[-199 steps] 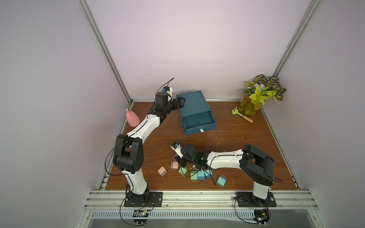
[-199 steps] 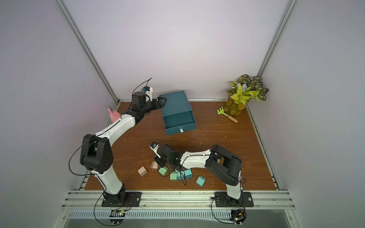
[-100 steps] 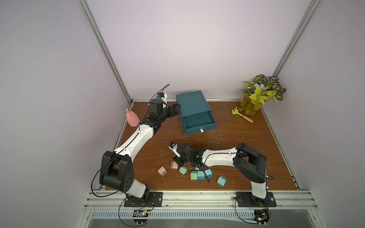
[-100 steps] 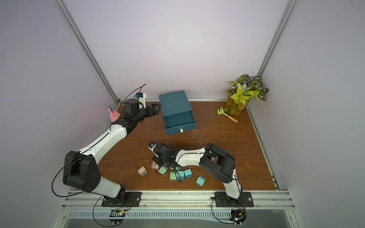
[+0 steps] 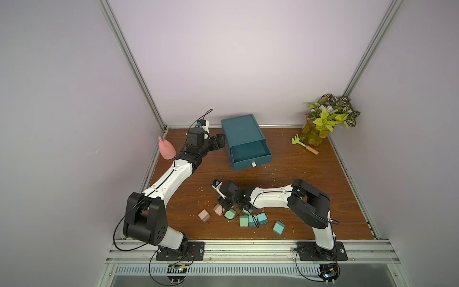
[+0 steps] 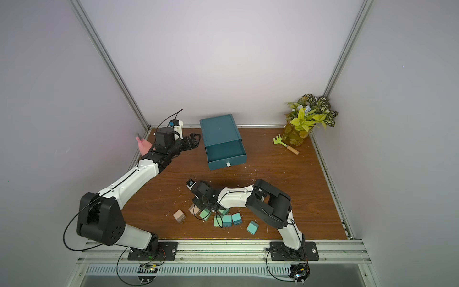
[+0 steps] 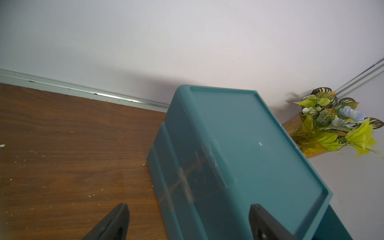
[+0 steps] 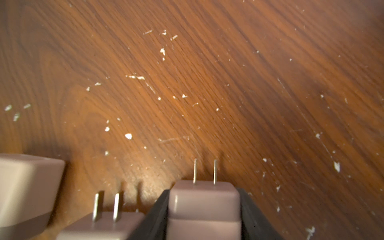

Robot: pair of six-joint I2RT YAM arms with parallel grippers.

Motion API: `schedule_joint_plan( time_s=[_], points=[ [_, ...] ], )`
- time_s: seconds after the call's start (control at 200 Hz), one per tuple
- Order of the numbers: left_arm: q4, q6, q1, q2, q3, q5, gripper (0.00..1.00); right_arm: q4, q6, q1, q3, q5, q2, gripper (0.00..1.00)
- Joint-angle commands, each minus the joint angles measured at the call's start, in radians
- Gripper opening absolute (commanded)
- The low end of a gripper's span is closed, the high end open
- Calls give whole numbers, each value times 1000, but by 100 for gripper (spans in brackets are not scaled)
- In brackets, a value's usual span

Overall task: Place the plugs into the drawer by color
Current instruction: Pick up the plug from the center of the board.

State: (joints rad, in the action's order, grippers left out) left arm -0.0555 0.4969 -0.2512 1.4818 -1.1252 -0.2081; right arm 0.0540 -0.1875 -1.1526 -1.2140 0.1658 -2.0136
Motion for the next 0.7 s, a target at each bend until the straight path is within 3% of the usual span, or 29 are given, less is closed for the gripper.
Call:
schedule_joint_plan(
  time_s=[0.0,0.44,0.696],
  points=[
    [-20,-20,5,-25,5,20,87,-30,-31,-3,-28,23,36,47],
    [-53,-29,5,-143,33,101,87,-193,-181,1,-84,79,415,40],
    [-44,-51,5,-195,53,157,89,-393,-151,130,-272,92,471,40]
  ],
)
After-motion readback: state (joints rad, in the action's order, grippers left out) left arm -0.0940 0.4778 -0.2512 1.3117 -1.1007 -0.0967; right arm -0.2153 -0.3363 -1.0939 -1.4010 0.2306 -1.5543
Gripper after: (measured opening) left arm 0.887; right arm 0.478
